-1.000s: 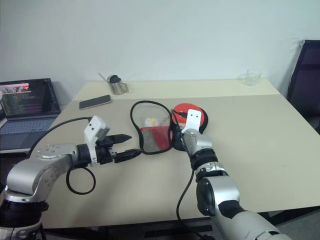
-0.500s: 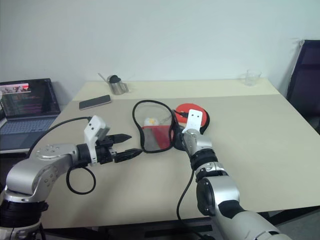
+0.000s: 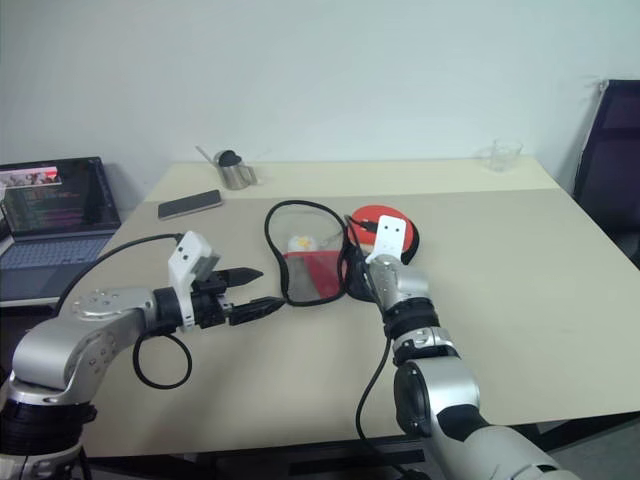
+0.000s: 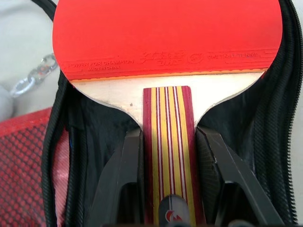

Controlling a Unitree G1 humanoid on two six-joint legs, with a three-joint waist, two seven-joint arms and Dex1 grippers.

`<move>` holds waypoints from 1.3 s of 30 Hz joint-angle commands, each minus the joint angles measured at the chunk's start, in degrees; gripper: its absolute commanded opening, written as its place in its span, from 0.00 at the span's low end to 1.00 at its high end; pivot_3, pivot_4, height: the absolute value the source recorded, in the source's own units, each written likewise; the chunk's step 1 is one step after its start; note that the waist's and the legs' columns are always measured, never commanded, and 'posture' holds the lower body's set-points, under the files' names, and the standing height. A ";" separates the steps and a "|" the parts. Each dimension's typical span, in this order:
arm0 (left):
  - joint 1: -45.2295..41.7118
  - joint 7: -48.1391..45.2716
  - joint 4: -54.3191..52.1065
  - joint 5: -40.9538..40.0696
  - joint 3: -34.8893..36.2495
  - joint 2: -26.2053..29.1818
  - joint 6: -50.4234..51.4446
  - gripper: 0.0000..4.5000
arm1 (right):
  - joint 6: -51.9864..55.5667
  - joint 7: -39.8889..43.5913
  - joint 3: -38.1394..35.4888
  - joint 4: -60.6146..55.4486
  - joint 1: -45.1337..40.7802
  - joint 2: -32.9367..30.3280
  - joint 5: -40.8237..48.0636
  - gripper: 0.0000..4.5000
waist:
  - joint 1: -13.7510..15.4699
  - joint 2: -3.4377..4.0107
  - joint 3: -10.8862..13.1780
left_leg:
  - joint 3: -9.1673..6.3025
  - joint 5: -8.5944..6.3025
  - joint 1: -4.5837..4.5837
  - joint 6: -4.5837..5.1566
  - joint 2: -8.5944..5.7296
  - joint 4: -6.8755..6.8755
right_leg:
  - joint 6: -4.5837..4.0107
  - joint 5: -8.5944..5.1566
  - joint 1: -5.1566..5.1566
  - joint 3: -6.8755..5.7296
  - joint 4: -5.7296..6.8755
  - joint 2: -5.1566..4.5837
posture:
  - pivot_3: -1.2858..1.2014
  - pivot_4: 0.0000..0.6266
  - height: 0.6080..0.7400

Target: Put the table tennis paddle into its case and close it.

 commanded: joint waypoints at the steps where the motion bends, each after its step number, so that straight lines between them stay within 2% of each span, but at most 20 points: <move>1: -0.62 0.19 -1.42 -0.51 0.95 0.42 -0.52 1.00 | -0.61 0.27 1.34 -3.41 0.03 1.37 0.49 0.25 | 0.00 0.00 0.00 | 0.00 0.00 0.00 0.00 0.00 0.00 | 0.00 0.00 0.00 0.00 0.00 0.00 | 0.52 0.24 1.00; 18: -0.11 1.44 -2.14 -0.54 1.37 0.59 0.04 1.00 | -1.07 -0.08 0.55 -0.98 1.14 2.37 2.51 0.25 | -0.01 0.00 0.00 | 0.01 0.00 0.01 0.00 0.00 0.01 | 0.00 0.00 0.00 0.00 0.02 0.00 | 0.52 0.24 1.00; 28: -0.70 1.83 -1.68 -0.76 1.19 0.62 0.08 1.00 | -2.18 -0.85 0.11 -1.54 1.47 1.83 3.58 0.99 | -0.01 0.00 0.00 | 0.01 0.01 0.03 -0.01 0.00 0.03 | 0.00 0.00 0.01 0.00 0.07 0.00 | 0.52 0.24 1.00; 32: -1.70 2.02 -0.37 -0.03 0.77 0.28 -0.74 1.00 | -0.30 -0.30 -0.18 -4.88 0.71 0.68 4.82 0.99 | -0.01 0.00 0.00 | 0.01 0.01 0.03 -0.01 0.00 0.05 | 0.00 0.00 0.01 0.00 0.08 0.00 | 0.52 0.24 1.00; 35: -3.93 2.96 2.63 1.29 0.46 -0.81 -2.52 1.00 | 4.94 1.70 0.50 -10.99 0.26 -1.56 6.16 0.99 | 0.05 0.00 0.00 | 0.00 0.01 0.03 -0.01 0.00 0.05 | 0.00 0.00 0.01 -0.01 0.09 0.01 | 0.52 0.24 1.00; 39: -6.35 3.69 6.57 2.33 -0.08 -2.29 -3.10 1.00 | 17.60 14.34 5.19 -22.04 0.93 -8.80 9.60 0.99 | 0.22 -0.01 -0.01 | -0.02 0.01 0.02 -0.01 -0.02 0.11 | 0.00 0.00 0.06 -0.05 0.08 0.00 | 0.52 0.24 1.00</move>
